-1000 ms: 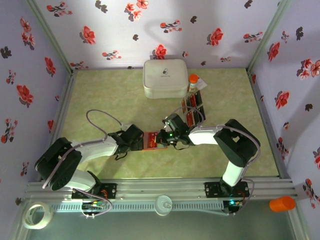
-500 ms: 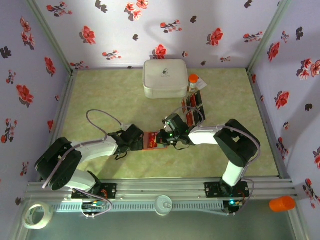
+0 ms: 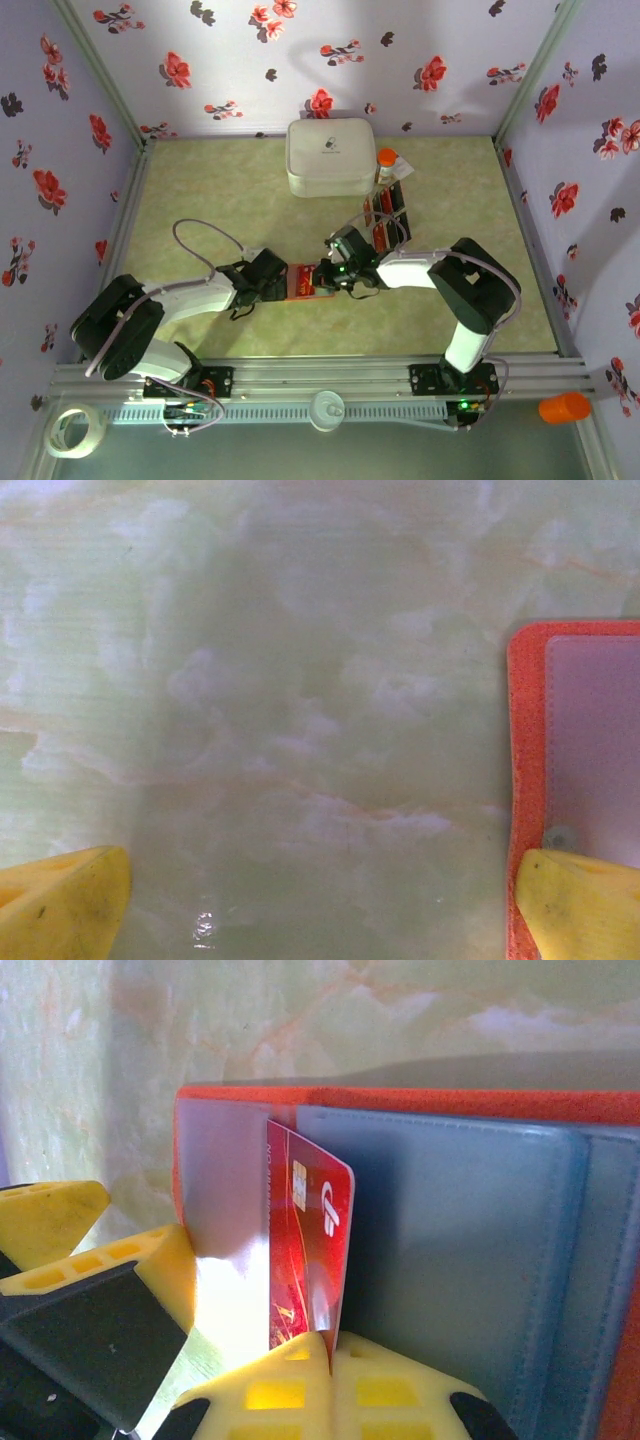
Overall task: Put the credit cards into the card holder
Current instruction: Insert the credit card into the card slot.
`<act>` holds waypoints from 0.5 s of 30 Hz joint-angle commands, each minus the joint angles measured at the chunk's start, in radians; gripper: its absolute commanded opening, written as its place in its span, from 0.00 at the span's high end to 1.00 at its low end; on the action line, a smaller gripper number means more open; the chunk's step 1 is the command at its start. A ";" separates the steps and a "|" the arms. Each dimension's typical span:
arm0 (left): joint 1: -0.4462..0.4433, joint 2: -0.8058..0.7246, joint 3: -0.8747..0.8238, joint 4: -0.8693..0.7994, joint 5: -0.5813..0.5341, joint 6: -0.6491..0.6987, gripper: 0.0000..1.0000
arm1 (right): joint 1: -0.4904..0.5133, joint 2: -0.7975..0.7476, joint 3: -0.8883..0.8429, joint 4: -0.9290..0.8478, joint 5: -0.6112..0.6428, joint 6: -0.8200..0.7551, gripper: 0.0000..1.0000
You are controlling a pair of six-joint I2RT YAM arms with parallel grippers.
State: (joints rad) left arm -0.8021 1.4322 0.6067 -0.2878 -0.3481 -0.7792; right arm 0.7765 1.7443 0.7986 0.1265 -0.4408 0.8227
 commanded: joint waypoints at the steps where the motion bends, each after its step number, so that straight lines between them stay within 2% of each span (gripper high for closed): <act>1: 0.007 0.054 -0.019 0.026 0.021 -0.005 0.00 | -0.008 0.016 0.004 -0.134 0.021 -0.043 0.72; 4: 0.007 0.049 -0.021 0.027 0.021 -0.005 0.00 | -0.013 -0.020 0.021 -0.194 0.043 -0.077 0.58; 8: 0.007 0.048 -0.019 0.030 0.021 -0.001 0.00 | -0.020 -0.055 0.066 -0.286 0.067 -0.130 0.51; 11: 0.007 0.041 -0.020 0.030 0.020 0.000 0.00 | -0.024 -0.077 0.103 -0.342 0.095 -0.166 0.52; 15: 0.011 0.036 -0.011 0.034 0.020 0.003 0.00 | -0.023 -0.068 0.154 -0.384 0.111 -0.197 0.67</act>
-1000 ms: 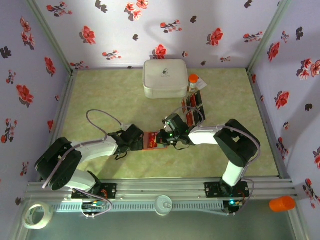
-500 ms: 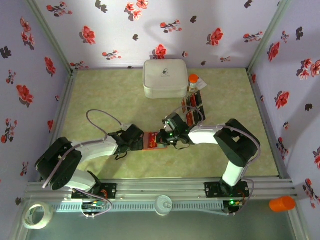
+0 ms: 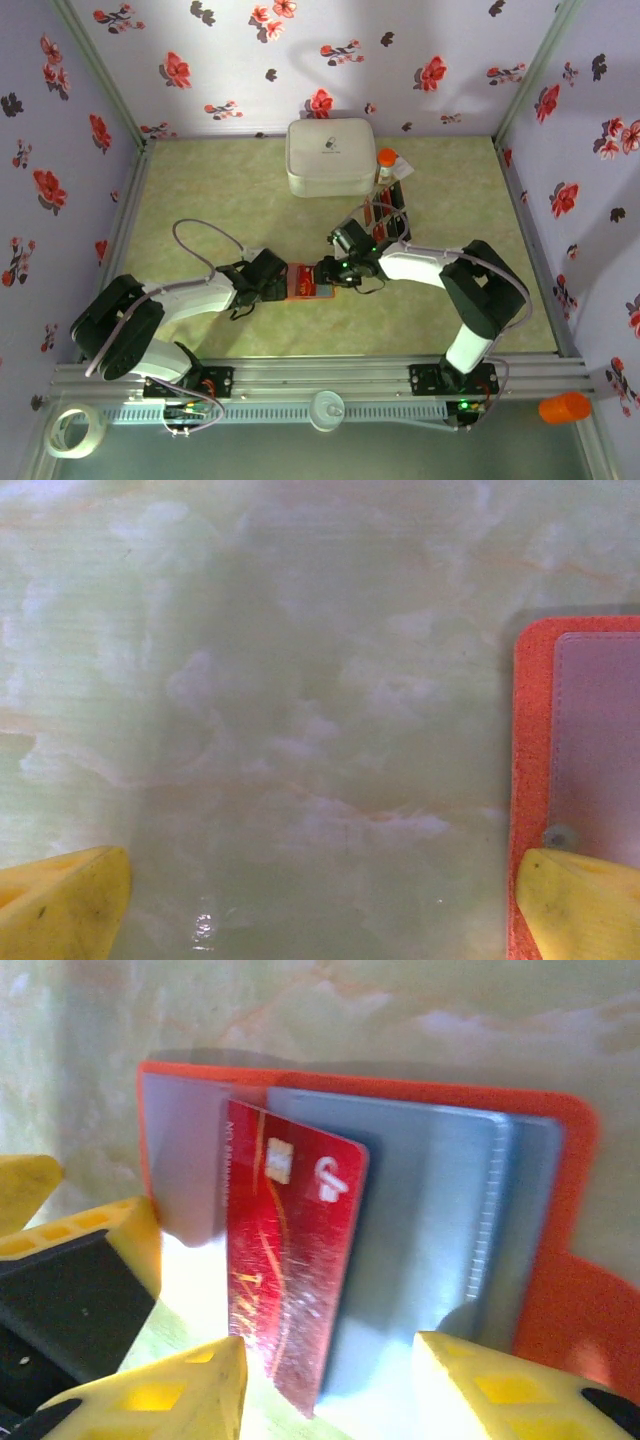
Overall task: Put the credit cards into the card holder
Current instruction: Insert the credit card into the card slot.
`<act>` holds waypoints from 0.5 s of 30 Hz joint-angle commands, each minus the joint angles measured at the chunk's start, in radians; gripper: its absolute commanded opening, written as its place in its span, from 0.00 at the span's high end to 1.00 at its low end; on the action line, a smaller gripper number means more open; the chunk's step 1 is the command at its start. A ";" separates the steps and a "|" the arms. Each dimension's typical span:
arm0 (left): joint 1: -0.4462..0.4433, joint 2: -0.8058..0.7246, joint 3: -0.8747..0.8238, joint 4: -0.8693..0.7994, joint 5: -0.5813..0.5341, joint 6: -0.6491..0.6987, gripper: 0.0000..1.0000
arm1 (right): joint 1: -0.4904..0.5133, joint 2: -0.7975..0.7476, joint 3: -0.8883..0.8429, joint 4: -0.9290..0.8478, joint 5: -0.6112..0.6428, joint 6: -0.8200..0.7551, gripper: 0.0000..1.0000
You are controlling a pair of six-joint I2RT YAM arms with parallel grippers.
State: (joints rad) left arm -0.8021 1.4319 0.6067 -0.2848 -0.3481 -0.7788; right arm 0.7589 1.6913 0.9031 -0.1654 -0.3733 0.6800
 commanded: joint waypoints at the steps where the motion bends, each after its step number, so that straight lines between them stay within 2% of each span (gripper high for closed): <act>1: 0.012 0.036 -0.007 0.030 0.021 0.003 0.00 | -0.004 -0.008 0.059 -0.096 0.046 -0.057 0.71; 3: 0.012 0.038 -0.002 0.030 0.020 0.004 0.00 | -0.003 0.012 0.083 -0.101 0.047 -0.062 0.76; 15: 0.012 0.044 -0.003 0.034 0.021 0.007 0.00 | 0.026 0.130 0.163 -0.097 0.057 -0.066 0.80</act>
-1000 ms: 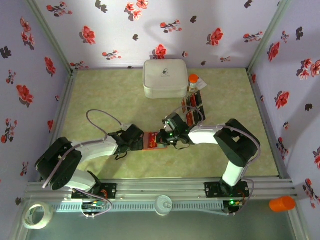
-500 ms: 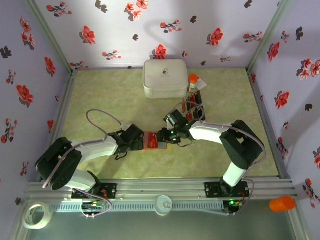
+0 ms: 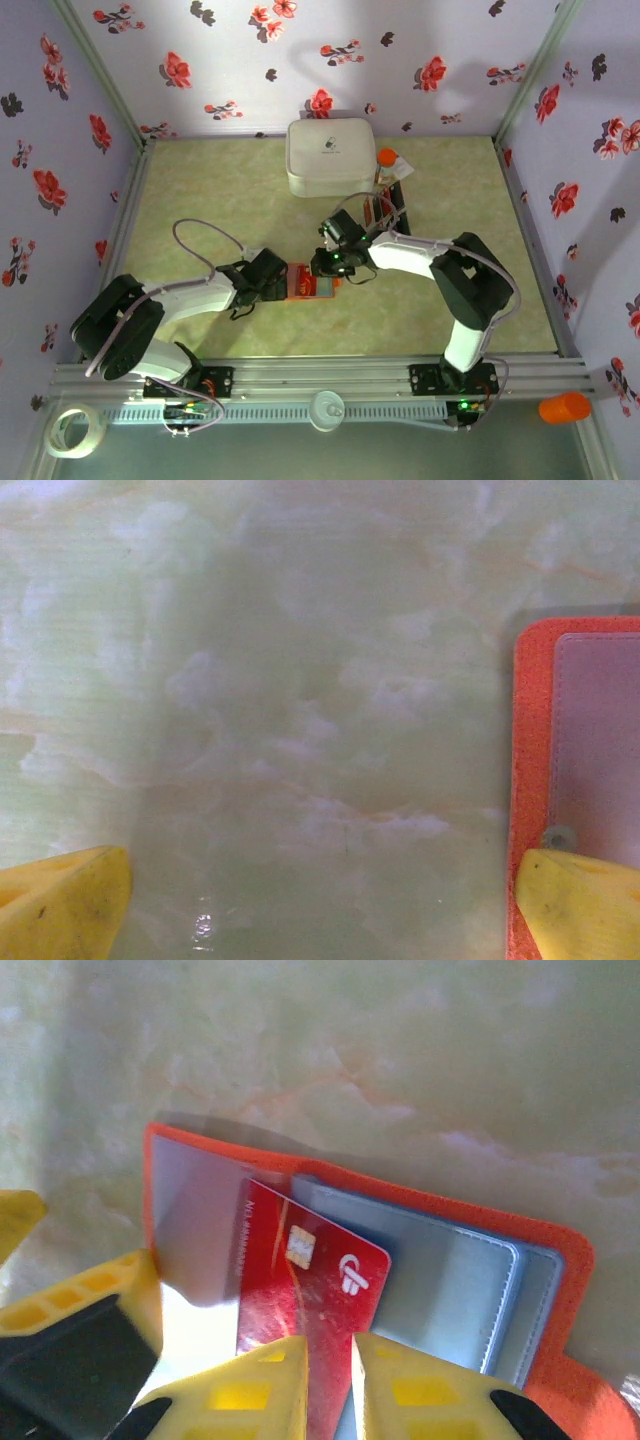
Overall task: Put the credit cards into the card holder
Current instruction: Insert the credit card into the card slot.
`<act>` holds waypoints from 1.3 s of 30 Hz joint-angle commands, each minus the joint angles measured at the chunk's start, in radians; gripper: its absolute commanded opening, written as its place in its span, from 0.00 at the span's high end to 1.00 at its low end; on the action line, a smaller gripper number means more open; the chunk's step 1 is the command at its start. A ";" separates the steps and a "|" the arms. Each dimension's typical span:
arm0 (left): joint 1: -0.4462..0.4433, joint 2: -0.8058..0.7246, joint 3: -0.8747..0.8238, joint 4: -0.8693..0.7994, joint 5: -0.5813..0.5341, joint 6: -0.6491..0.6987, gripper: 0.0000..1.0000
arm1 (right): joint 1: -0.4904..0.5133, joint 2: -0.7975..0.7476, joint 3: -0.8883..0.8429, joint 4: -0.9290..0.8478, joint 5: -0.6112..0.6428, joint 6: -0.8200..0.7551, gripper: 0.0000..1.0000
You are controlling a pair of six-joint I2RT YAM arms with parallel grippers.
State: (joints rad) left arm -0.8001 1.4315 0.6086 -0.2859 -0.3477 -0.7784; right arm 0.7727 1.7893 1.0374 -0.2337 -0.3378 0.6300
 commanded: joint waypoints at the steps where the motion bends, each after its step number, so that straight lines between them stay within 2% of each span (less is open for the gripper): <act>1: 0.010 0.046 -0.005 0.036 0.020 0.007 0.00 | 0.013 0.041 0.034 -0.029 0.021 -0.015 0.80; 12: 0.010 0.046 -0.003 0.042 0.023 0.004 0.00 | 0.056 0.122 0.125 -0.051 0.006 -0.013 0.82; 16: 0.011 0.025 0.012 0.018 0.021 0.012 0.00 | 0.055 0.096 0.131 -0.059 0.001 -0.014 0.82; 26: 0.068 -0.109 0.017 -0.072 0.009 0.016 0.00 | 0.045 -0.020 0.096 -0.099 0.083 -0.028 0.84; 39: 0.095 -0.015 0.002 -0.037 0.011 0.026 0.00 | 0.049 0.033 0.098 -0.065 0.063 -0.018 0.86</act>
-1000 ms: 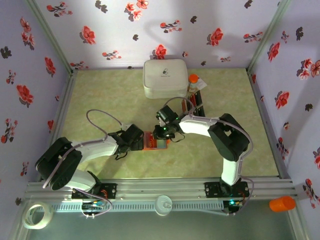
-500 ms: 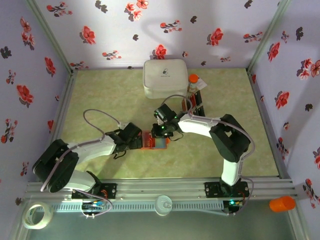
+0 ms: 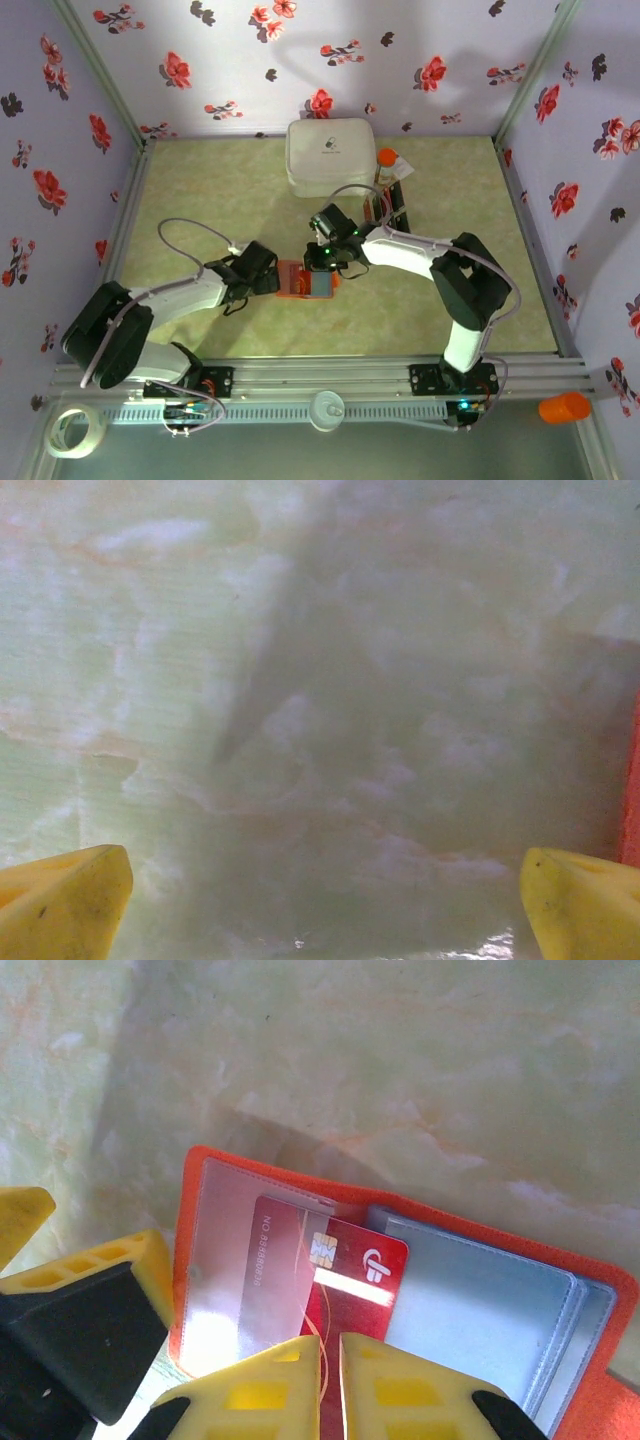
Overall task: Put the credit cards into the card holder
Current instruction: Insert the credit card into the card slot.
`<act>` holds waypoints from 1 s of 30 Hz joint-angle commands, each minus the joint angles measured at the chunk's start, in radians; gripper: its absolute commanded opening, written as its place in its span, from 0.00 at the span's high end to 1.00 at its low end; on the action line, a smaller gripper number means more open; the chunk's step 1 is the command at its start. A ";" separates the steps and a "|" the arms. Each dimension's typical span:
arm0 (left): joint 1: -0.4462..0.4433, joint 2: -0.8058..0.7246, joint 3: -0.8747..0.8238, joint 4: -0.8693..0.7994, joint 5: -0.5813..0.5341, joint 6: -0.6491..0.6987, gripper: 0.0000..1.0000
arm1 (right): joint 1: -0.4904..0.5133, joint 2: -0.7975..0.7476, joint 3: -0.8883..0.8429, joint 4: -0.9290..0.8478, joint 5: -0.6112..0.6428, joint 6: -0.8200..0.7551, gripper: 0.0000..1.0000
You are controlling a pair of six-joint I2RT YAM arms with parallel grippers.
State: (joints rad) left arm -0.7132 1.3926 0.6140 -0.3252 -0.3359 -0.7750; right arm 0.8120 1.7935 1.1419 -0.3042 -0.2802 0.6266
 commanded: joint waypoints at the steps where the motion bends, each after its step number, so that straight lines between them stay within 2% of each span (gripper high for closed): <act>1: 0.008 0.029 -0.003 0.007 -0.001 0.022 0.00 | 0.010 0.034 -0.003 0.007 0.004 -0.012 0.86; 21: 0.007 0.059 -0.023 0.072 0.024 0.029 0.00 | 0.066 0.143 0.081 -0.029 0.000 -0.015 0.87; 30: 0.023 -0.012 0.005 0.024 0.025 0.043 0.00 | 0.079 0.177 0.138 -0.052 -0.007 -0.010 0.87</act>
State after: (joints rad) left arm -0.7055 1.4132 0.6113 -0.3031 -0.3241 -0.7525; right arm 0.8841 1.9472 1.2472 -0.3218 -0.2844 0.6270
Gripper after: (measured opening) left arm 0.998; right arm 0.125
